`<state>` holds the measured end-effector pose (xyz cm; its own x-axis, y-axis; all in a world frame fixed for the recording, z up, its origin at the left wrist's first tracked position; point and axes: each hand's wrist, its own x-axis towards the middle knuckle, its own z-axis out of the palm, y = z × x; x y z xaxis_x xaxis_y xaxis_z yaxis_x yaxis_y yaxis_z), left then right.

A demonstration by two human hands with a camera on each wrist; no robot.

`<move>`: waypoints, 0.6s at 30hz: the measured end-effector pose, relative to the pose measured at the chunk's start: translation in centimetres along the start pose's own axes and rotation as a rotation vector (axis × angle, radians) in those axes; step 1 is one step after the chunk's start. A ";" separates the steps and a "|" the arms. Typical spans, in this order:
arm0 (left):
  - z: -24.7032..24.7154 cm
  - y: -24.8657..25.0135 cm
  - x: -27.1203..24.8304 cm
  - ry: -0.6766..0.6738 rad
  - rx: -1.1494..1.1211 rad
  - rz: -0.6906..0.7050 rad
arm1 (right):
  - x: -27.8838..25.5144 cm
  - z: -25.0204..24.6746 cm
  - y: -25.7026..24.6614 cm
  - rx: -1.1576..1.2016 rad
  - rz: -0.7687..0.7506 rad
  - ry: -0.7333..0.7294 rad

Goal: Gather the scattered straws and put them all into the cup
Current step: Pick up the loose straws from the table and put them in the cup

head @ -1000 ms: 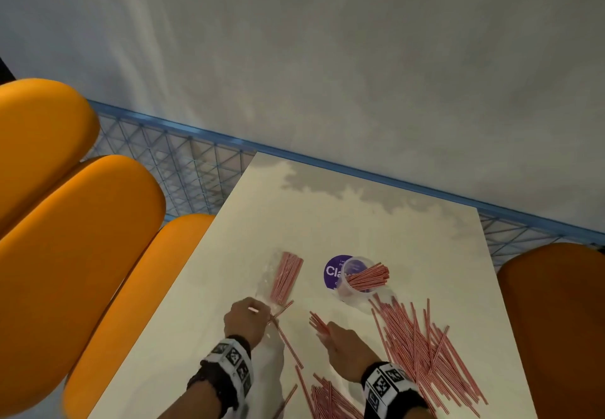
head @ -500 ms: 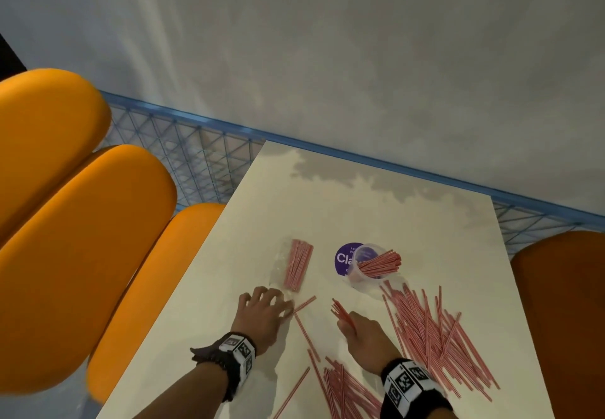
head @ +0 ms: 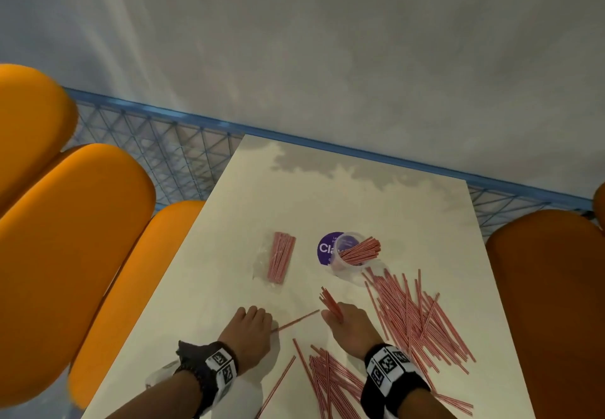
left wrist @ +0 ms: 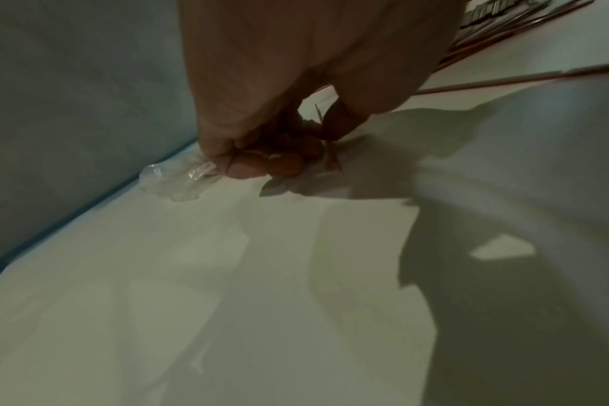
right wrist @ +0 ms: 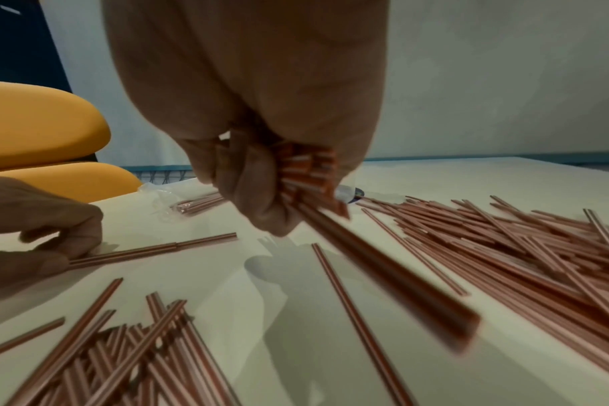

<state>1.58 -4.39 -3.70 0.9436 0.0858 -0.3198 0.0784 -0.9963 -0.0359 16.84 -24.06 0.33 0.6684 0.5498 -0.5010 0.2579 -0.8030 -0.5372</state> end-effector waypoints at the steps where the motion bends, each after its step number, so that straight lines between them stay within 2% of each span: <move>1: 0.4 0.0 0.1 -0.015 -0.040 -0.002 | 0.1 0.1 -0.1 0.008 0.019 0.005; 4: -0.5 0.5 0.1 0.009 -0.143 -0.009 | 0.2 0.2 -0.5 0.086 0.088 0.027; 11: -2.2 1.7 0.1 0.096 -0.857 -0.167 | -0.2 0.4 -2.0 0.293 0.152 0.008; 15: -4.7 3.5 0.1 0.249 -1.049 -0.012 | -0.5 0.3 -3.8 0.630 0.182 -0.025; 18: -6.4 5.6 0.4 0.279 -1.137 0.072 | -0.2 -0.1 -4.9 0.715 0.151 -0.073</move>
<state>4.44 -9.98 2.06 0.9844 0.1645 -0.0624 0.1305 -0.4451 0.8859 15.55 -20.30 3.11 0.6064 0.4790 -0.6347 -0.3678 -0.5387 -0.7580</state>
